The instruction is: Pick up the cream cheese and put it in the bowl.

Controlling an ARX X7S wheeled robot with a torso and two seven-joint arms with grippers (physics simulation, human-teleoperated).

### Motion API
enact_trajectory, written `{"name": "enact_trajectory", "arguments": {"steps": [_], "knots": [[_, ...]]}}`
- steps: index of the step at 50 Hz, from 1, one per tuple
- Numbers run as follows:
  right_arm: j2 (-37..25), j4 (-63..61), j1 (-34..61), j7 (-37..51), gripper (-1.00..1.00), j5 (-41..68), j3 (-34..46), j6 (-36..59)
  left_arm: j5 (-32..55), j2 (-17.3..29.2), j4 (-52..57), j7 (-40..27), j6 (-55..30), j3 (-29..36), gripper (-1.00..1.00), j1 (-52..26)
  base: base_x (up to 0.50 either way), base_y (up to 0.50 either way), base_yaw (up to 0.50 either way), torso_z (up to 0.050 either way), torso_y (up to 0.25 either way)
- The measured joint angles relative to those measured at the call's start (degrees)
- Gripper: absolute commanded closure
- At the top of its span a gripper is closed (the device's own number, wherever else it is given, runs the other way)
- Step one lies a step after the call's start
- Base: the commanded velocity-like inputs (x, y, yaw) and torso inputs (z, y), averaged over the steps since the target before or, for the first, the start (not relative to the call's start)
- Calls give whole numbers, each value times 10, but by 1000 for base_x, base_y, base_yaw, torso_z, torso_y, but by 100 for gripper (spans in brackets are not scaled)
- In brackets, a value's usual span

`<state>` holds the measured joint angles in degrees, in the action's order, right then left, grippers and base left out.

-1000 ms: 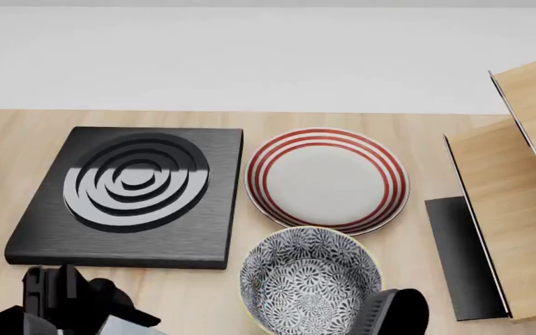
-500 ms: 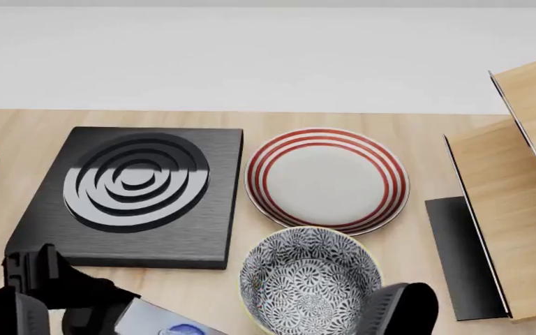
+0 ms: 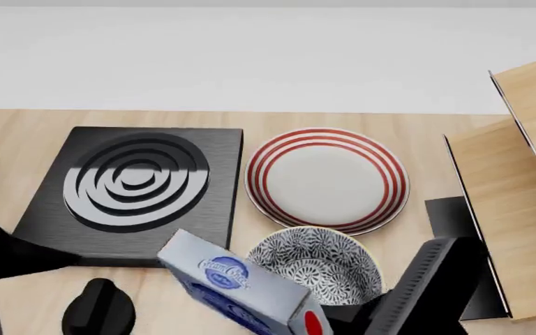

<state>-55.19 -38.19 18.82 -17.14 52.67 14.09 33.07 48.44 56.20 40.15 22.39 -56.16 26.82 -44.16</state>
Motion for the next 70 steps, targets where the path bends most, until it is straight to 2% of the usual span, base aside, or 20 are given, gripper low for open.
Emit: {"name": "enact_trajectory", "arguments": {"steps": [12,21,37,50,70], "knots": [[27,45,39,62,100,38,-25,22,7,-3,-17,-27,16,-27,-100,14,0,0,0,1,1],[56,92,77,118,100,37,-17,53,11,-27,-31,-78,27,-53,-100,31,0,0,0,0,0],[92,160,108,188,100,41,-17,84,63,-96,-48,-222,5,-117,-100,38,0,0,0,0,1],[115,208,117,212,100,30,0,100,28,-157,-86,-314,21,-125,-100,39,0,0,0,0,1],[137,231,128,239,100,27,18,120,-9,-185,-107,-353,44,-112,-100,45,0,0,0,1,1]]}}
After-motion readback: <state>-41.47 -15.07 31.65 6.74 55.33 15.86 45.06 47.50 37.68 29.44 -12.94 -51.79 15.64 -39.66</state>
